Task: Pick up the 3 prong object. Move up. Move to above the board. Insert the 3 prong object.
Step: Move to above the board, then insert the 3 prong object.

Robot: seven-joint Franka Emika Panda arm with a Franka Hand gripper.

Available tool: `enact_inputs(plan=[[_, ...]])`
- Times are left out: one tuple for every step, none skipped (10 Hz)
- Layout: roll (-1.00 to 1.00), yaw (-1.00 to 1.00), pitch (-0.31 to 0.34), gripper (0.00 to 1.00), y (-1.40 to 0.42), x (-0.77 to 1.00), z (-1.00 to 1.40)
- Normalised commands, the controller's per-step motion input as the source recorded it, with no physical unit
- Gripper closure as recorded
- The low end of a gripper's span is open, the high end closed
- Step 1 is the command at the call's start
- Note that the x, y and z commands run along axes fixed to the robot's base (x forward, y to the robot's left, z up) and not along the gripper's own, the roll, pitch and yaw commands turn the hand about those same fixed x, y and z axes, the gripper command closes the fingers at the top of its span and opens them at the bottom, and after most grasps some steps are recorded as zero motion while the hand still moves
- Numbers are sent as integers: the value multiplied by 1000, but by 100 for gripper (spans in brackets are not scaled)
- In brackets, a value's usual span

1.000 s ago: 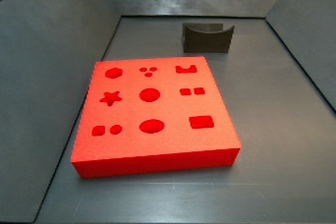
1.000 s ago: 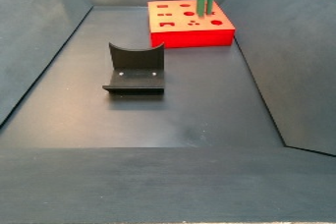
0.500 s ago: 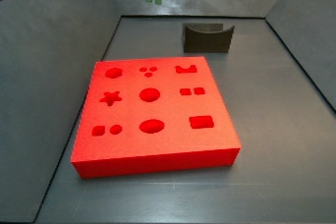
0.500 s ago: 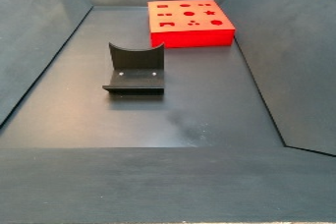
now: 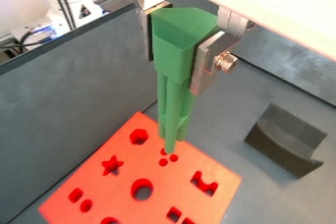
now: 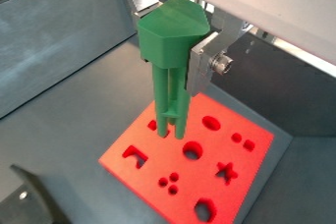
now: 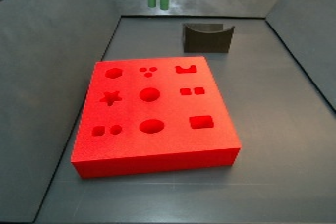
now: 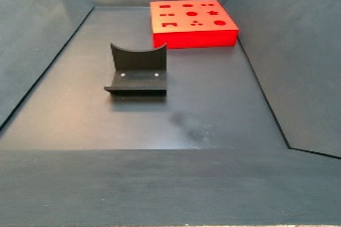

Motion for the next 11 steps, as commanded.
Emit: enact_inputs(plan=[[12,6,101,100,-244,87,75],[15,7,88,100,-178,67,59],[11,0,0,100,0,0,-89],[0,314,-43,100,89,151,-694],[-24,726,-113,100,240,111,-851],[0,840,-123,100,257,0,-877],[0,951,-107,100,194,-11,-857],[0,983,-127,100,163,-83,-837],[24,977,-130,100,140,-89,-800],[100,811,-156,100,137,0,-683],[21,357,-116,100,100,-9,-474]])
